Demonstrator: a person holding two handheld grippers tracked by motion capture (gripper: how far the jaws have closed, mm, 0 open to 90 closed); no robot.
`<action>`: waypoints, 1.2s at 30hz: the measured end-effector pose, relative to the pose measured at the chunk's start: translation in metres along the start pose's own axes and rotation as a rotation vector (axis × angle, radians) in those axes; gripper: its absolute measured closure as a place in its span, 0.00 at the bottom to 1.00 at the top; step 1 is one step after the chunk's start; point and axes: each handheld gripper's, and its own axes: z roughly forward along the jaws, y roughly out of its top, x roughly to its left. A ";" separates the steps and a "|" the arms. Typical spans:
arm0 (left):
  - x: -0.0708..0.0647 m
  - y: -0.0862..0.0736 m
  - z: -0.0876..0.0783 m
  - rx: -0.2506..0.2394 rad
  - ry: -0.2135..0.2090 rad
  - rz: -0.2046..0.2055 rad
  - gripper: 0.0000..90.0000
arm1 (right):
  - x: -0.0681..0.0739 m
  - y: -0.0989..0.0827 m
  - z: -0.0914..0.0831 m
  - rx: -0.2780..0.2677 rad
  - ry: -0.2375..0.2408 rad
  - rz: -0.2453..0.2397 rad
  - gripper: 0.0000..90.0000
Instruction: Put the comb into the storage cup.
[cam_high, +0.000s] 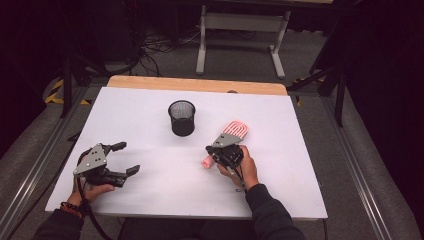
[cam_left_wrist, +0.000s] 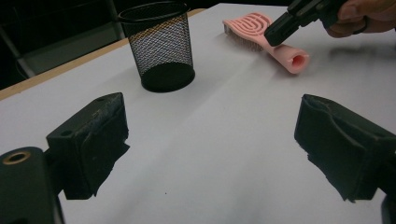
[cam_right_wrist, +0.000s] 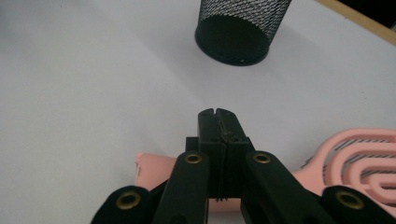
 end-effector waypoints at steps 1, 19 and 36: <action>-0.001 0.000 0.000 -0.001 0.001 0.004 0.12 | 0.000 0.001 0.003 0.015 0.005 0.000 0.99; -0.002 0.001 -0.001 0.003 -0.011 0.011 0.12 | -0.005 -0.008 0.009 0.110 0.021 0.039 0.98; -0.001 -0.001 0.001 0.013 -0.028 -0.001 0.11 | -0.007 -0.027 -0.003 0.099 -0.012 0.070 0.97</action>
